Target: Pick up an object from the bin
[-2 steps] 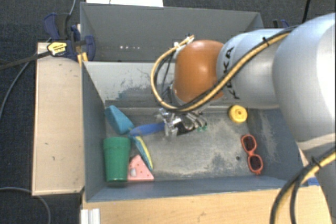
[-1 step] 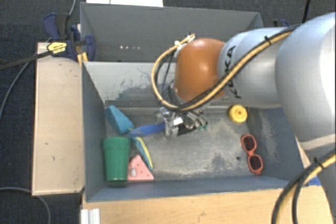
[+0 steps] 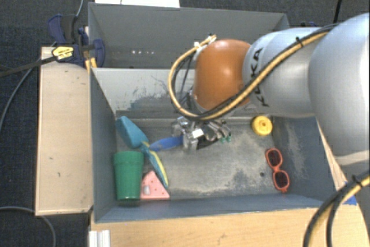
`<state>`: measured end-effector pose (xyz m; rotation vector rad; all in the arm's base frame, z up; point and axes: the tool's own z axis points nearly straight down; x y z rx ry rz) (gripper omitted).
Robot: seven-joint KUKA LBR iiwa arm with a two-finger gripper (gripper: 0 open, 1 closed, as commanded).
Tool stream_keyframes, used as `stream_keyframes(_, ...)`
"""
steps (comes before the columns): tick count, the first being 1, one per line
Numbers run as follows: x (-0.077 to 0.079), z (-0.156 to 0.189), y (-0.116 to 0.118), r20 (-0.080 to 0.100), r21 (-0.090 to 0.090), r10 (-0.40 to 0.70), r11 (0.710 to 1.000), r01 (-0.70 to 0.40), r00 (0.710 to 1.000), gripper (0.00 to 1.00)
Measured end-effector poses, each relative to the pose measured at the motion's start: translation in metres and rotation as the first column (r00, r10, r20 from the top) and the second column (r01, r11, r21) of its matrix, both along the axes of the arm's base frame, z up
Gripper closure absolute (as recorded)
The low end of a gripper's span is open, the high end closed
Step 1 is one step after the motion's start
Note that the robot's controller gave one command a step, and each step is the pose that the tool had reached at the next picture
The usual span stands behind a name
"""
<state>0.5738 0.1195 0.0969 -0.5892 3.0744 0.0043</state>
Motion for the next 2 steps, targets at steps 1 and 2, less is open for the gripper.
stream_keyframes(1,0.0,0.021,0.0,0.001,0.0,-0.001,1.0,0.001,1.0,1.0)
stream_keyframes(2,0.001,0.038,0.0,0.001,0.0,-0.002,1.0,0.002,1.0,1.0)
